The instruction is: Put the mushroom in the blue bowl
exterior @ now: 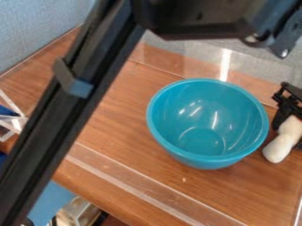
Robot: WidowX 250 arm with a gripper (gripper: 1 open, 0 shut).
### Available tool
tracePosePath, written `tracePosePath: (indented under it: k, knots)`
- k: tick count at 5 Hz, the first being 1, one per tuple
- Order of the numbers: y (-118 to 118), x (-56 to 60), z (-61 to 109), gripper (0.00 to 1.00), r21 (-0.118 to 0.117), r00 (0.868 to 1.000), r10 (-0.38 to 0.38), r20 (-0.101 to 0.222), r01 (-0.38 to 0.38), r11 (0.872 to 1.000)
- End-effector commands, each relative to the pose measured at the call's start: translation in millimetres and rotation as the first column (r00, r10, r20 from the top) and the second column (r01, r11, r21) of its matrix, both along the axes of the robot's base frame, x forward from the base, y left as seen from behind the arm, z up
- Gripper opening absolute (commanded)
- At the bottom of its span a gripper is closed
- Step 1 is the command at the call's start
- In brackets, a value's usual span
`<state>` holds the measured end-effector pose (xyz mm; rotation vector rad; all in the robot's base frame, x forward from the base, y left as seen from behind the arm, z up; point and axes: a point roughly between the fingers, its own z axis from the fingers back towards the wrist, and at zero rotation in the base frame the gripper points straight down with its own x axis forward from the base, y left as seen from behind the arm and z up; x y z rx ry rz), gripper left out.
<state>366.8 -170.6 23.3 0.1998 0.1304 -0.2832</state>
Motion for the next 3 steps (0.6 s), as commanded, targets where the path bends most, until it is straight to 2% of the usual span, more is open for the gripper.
tracePosePath:
  k: [1, 3]
  knots:
    - [4.6, -1.1, -5.2, 0.0, 0.0, 1.0, 0.03, -0.004, -0.03, 1.0]
    - [6.6, -1.6, -6.5, 0.0, 0.003, 0.999, 0.045, -0.009, -0.045, 0.999]
